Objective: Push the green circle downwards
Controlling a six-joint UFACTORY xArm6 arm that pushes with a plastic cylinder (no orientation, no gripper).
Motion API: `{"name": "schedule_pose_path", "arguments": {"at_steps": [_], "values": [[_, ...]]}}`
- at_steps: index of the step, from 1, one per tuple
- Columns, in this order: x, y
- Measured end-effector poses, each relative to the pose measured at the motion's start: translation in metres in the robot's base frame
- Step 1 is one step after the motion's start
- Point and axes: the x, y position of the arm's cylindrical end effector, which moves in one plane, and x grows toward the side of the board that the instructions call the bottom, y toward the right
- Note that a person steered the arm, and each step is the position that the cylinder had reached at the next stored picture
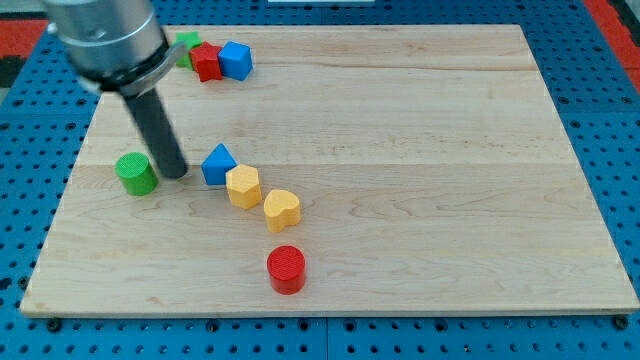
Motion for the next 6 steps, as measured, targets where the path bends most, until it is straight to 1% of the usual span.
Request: {"name": "schedule_pose_path", "arguments": {"at_steps": [1, 2, 3, 4, 5, 6], "values": [[-0.019, -0.041], [0.034, -0.071], [0.045, -0.072], [-0.034, -0.023], [-0.032, 0.018], [0.020, 0.026]]}}
